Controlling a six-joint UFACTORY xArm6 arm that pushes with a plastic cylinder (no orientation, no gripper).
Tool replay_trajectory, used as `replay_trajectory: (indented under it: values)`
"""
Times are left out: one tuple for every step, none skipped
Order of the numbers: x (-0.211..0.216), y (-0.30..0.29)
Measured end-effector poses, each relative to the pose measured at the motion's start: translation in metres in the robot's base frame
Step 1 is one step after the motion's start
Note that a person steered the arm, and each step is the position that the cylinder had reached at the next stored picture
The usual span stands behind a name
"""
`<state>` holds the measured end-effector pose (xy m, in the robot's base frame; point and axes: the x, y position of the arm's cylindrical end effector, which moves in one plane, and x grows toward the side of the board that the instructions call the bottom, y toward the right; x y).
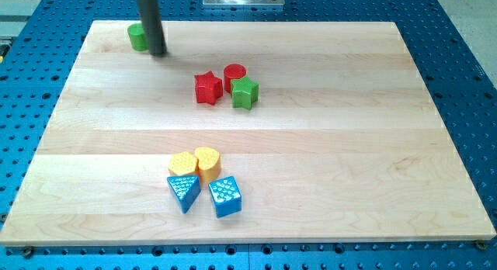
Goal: Move your arm towards the blue blocks
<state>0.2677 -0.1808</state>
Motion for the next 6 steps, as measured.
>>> replay_trajectory:
  values:
    - [0.000,-0.053]
    - [0.088,-0.032]
    - [0.221,-0.030]
    - [0.331,-0.003]
    - [0.350,0.068]
    - [0.349,0.132]
